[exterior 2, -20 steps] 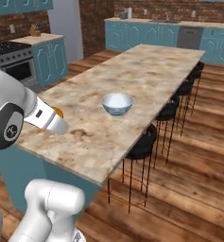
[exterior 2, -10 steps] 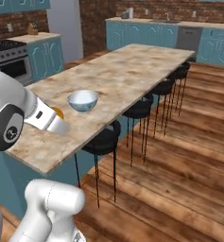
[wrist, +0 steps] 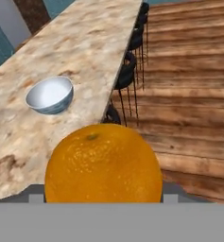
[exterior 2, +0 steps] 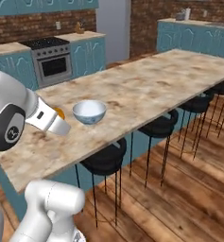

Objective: Retrieve the orange and tangerine from the fridge and place them into the bowl on the dining table.

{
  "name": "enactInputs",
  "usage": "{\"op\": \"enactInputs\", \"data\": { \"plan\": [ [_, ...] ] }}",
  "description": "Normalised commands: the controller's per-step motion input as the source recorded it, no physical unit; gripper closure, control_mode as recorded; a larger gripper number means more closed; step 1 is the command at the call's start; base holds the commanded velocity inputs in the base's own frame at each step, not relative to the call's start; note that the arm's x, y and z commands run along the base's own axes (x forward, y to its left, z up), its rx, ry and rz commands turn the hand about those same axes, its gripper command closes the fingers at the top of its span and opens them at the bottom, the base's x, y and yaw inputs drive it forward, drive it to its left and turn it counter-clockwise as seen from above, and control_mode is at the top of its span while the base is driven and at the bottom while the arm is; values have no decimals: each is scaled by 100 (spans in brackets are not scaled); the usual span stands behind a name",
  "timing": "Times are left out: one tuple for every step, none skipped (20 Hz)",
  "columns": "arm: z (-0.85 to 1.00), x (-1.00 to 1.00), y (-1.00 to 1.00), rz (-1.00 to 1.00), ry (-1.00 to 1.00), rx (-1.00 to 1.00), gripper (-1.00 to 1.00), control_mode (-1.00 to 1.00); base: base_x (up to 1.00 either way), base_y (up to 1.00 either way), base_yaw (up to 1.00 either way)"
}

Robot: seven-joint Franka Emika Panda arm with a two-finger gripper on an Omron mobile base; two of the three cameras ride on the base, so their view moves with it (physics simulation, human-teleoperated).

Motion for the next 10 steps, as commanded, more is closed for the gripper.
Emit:
{"op": "enactInputs", "data": {
  "plan": [
    [0, 0, 0, 0, 0, 0, 100, 100, 61, -49, 51],
    [0, 0, 0, 0, 0, 0, 100, 100, 62, -53, 52],
    [0, 0, 0, 0, 0, 0, 100, 100, 65, -58, 52],
    [0, 0, 0, 0, 0, 0, 100, 100, 69, -63, 52],
    [0, 0, 0, 0, 0, 0, 100, 100, 69, -70, 51],
    [0, 0, 0, 0, 0, 0, 100, 100, 68, -78, 50],
    [0, 0, 0, 0, 0, 0, 100, 100, 69, -87, 49],
    [0, 0, 0, 0, 0, 0, 100, 100, 70, -93, 47],
    [0, 0, 0, 0, 0, 0, 100, 100, 69, -98, 46],
    [0, 0, 0, 0, 0, 0, 100, 100, 70, -96, 45]
  ]
}}
